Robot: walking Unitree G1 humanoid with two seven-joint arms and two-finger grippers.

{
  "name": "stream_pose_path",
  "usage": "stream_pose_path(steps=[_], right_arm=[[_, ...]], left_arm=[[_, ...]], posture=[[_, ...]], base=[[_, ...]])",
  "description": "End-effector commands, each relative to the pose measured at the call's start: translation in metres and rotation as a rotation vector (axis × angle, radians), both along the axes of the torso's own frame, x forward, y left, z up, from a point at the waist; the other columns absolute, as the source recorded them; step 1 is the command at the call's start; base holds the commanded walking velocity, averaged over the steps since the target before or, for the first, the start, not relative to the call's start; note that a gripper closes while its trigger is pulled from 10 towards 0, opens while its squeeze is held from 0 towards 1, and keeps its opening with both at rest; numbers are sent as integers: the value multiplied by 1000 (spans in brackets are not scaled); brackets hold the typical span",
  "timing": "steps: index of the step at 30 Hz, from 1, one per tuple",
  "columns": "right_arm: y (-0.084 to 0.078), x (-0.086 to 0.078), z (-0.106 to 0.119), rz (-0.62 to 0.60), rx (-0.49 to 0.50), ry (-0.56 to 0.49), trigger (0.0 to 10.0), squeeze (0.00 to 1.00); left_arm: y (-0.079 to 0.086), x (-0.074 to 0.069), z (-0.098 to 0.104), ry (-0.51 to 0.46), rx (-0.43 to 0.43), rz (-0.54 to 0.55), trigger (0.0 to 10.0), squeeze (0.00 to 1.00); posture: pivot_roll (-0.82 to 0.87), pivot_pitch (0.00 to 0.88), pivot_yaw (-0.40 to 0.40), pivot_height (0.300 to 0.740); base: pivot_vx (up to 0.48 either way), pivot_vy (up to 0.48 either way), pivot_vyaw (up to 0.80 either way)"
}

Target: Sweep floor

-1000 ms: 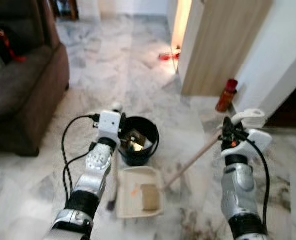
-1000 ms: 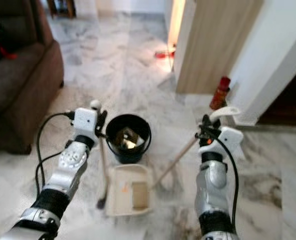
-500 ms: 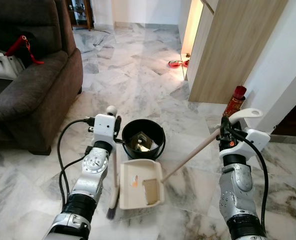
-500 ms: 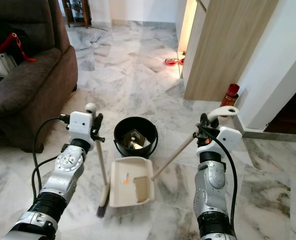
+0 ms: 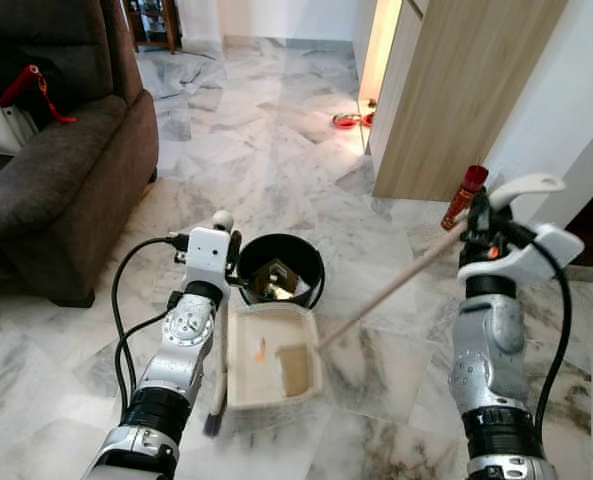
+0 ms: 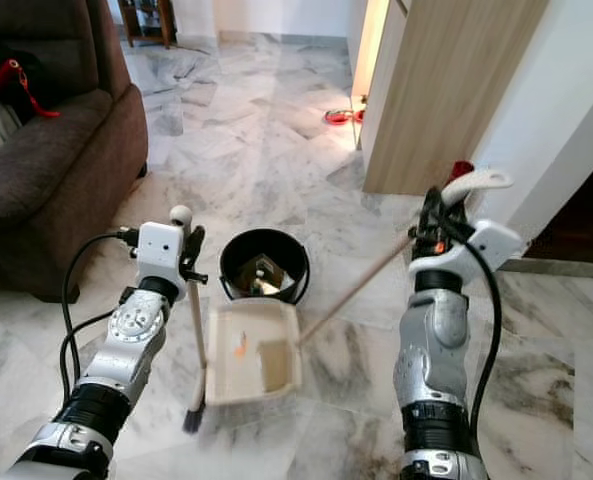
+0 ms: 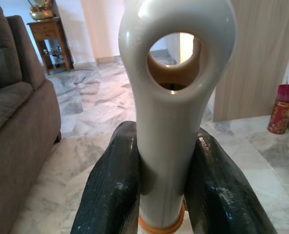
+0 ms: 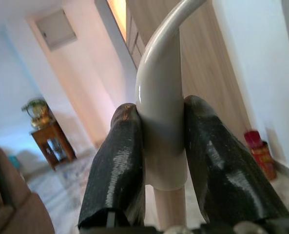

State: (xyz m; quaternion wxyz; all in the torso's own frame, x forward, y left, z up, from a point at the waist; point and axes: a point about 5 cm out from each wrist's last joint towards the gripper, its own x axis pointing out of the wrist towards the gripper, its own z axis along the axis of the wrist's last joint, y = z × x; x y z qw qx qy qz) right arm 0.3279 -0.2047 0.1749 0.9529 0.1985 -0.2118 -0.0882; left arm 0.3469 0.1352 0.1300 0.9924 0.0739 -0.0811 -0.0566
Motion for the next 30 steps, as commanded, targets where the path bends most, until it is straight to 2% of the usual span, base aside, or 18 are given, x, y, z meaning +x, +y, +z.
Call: stream_pose_path(steps=[1,14,25,30], right_arm=[[-3,0,25,-17,33,-97,10000,0],[-1,-4,46,-10,60,-162,10000,0],[2,-4,47,8,65,-153,10000,0],[2,-4,47,12,66,-150,10000,0]], left_arm=[[-1,1,10,-40,-7,-2,10000,0],[2,1,11,-47,-11,8,10000,0],[4,1,13,-57,-19,21,10000,0],[3,1,14,-62,-6,20,10000,0]], posture=[[94,55,-60,740],[96,55,-61,740],[98,54,-60,740],[98,53,-60,740]], base=[[0,0,0],[0,0,0],[0,460,0],[0,0,0]])
